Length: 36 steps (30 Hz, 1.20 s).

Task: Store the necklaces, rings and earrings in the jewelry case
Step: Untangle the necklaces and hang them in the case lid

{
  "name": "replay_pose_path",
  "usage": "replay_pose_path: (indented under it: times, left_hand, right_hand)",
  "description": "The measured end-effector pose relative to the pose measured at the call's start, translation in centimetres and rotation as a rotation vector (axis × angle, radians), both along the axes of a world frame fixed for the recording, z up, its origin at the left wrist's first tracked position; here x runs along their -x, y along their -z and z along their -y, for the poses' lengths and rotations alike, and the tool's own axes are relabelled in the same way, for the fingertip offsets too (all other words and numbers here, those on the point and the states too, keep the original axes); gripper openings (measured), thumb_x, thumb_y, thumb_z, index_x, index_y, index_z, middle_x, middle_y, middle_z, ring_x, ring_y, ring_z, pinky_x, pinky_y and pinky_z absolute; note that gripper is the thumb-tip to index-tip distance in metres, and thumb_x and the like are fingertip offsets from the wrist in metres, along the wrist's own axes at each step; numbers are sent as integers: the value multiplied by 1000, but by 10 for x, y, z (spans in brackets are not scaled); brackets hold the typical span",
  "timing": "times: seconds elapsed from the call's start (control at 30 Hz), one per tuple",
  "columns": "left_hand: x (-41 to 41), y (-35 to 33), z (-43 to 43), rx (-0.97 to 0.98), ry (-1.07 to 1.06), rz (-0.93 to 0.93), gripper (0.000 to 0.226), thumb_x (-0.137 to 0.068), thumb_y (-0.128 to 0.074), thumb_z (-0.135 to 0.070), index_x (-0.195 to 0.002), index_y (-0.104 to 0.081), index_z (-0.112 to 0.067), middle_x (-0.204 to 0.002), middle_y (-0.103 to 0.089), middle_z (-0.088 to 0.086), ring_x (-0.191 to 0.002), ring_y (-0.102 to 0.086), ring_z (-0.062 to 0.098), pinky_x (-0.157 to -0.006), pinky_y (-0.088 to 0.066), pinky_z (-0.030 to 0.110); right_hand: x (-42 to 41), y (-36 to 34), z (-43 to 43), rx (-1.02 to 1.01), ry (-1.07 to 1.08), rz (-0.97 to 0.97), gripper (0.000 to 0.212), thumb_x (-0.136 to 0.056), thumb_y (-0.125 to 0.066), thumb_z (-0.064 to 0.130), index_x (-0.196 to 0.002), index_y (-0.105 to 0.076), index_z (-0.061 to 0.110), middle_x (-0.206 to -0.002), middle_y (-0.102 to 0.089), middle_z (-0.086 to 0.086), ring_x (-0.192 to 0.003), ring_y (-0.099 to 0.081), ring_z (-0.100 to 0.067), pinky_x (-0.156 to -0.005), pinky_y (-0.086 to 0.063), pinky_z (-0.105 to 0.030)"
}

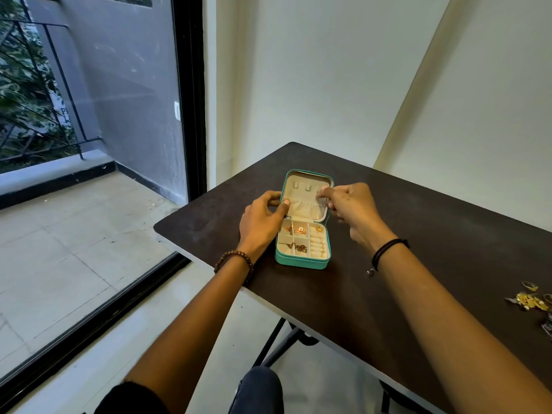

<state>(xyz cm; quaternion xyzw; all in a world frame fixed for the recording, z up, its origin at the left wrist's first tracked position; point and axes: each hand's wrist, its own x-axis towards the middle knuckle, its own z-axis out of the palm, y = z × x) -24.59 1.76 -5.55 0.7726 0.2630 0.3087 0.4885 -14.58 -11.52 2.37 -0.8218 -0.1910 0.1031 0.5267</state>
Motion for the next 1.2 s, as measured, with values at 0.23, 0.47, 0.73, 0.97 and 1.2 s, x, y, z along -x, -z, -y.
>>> replay_pose_path:
  times: [0.23,0.47,0.73,0.97,1.2]
  left_hand:
    - [0,-1,0,-13,8,6,28,-96,-58,-41,-121,-59,-29,-105,-69,-13,-78,-72,4,-73,-62,39]
    - [-1,1,-1,6,-4,19,30,-95,-59,-43,-121,-62,-29,-102,-70,-14,-78,-72,3,-73,-61,39]
    - [4,-5,6,10,-68,21,43,-88,-66,-47,-126,-54,-31,-125,-59,-11,-91,-69,9,-79,-59,40]
    - [17,-46,44,-72,-6,250,23,-98,-51,-45,-116,-63,-37,-109,-67,-13,-91,-66,5,-75,-60,32]
    - [14,-86,92,225,374,284,38,-99,-50,-46,-117,-62,-15,-80,-72,-1,-85,-70,10,-84,-50,24]
  right_hand:
    - [7,5,-13,-80,127,138,28,-98,-62,19,-77,-74,6,-71,-69,-2,-56,-59,-3,-43,-38,-11]
    - [7,3,-18,-112,-56,108,19,-99,-62,26,-99,-77,14,-68,-67,4,-57,-62,1,-50,-43,-13]
    - [17,-16,16,-68,-172,189,24,-98,-63,35,-103,-78,16,-63,-61,6,-60,-54,-5,-64,-44,-23]
    - [27,-47,49,-119,-313,175,24,-97,-65,36,-99,-79,17,-51,-54,4,-54,-52,-6,-63,-48,-23]
    - [35,-71,77,-157,-278,192,25,-95,-67,38,-95,-79,16,-47,-51,16,-44,-41,-1,-45,-34,-13]
